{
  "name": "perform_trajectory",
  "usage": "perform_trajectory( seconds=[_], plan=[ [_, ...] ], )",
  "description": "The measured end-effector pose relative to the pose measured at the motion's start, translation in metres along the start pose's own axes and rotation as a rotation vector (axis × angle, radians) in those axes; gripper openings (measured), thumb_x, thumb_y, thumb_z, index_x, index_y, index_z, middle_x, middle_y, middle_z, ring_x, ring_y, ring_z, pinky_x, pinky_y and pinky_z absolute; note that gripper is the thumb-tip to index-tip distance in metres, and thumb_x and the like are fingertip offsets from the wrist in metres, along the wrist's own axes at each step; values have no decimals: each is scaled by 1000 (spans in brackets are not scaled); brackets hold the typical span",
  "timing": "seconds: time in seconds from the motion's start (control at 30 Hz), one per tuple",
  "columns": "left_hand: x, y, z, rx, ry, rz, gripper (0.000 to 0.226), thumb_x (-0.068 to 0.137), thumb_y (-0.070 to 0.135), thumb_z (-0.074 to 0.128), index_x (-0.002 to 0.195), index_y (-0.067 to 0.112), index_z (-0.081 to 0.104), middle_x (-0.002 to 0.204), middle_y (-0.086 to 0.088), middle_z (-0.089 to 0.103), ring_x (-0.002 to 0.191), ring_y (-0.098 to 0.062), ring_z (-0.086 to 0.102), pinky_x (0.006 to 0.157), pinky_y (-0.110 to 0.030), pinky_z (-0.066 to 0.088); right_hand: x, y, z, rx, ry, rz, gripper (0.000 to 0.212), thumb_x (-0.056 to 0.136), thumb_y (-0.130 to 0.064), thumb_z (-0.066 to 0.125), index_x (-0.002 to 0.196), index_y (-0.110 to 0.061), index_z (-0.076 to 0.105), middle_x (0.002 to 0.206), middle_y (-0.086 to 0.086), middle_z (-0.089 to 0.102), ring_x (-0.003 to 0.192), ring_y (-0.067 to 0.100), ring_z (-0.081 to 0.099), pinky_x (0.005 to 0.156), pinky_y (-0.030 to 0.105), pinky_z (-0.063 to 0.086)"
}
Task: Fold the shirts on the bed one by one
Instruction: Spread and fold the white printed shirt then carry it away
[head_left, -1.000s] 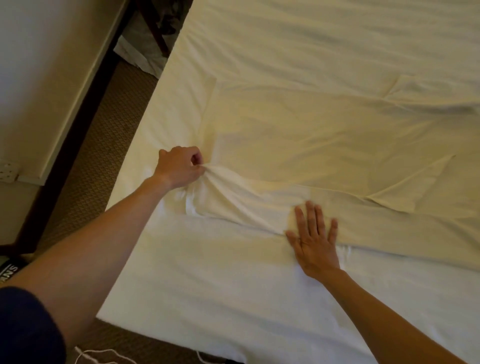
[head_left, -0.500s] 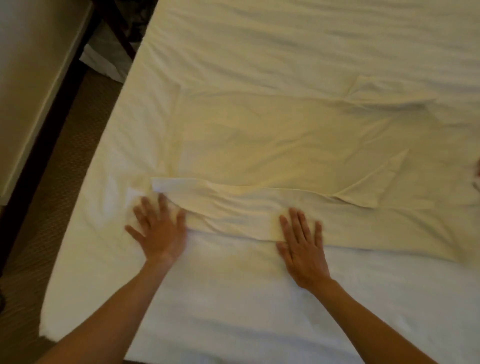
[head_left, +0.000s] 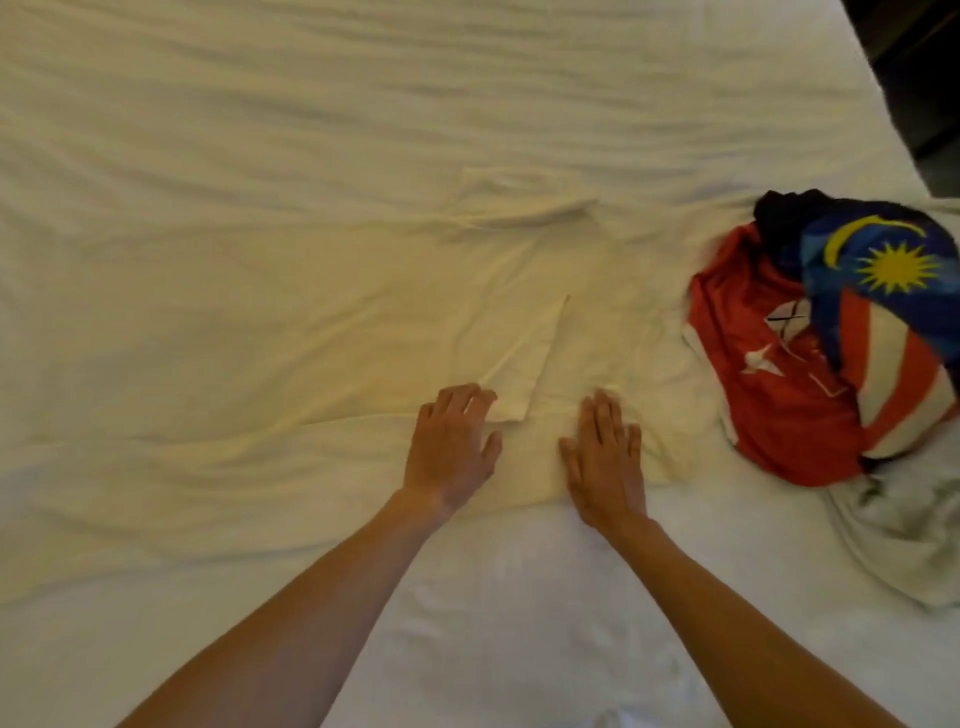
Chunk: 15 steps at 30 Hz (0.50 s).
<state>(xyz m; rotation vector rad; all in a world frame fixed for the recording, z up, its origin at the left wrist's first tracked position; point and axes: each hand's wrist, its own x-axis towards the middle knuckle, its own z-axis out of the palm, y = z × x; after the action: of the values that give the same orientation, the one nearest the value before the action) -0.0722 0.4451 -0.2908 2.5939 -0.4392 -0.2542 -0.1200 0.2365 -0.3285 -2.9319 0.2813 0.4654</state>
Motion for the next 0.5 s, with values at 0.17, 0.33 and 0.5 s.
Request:
perform_trajectory(
  seconds=[0.17, 0.33, 0.5],
  plan=[
    [50, 26, 29, 288, -171, -5, 68, 88, 49, 56, 145, 20, 35, 156, -4, 31, 140, -27, 31, 107, -44, 34, -19, 38, 18, -36, -25, -112, 70, 103, -50, 23, 157, -15, -2, 164, 7, -14, 151, 18, -18, 121, 50, -10],
    [59, 29, 34, 309, -18, -44, 34, 93, 29, 56, 122, 13, 65, 136, -2, 59, 123, -26, 53, 88, -40, 47, -25, 54, 25, 18, 13, -131, 69, 100, -53, 24, 158, -17, 14, 166, 8, 1, 153, 21, -3, 121, 51, -1],
    [51, 42, 5, -268, 459, -112, 15, 83, 2, 69, 95, 6, 76, 94, -8, 76, 84, -20, 71, 76, -21, 47, -25, 57, 24, 79, 29, -142, 69, 100, -53, 25, 159, -18, 13, 166, 6, -2, 153, 19, -5, 121, 51, -3]
  ],
)
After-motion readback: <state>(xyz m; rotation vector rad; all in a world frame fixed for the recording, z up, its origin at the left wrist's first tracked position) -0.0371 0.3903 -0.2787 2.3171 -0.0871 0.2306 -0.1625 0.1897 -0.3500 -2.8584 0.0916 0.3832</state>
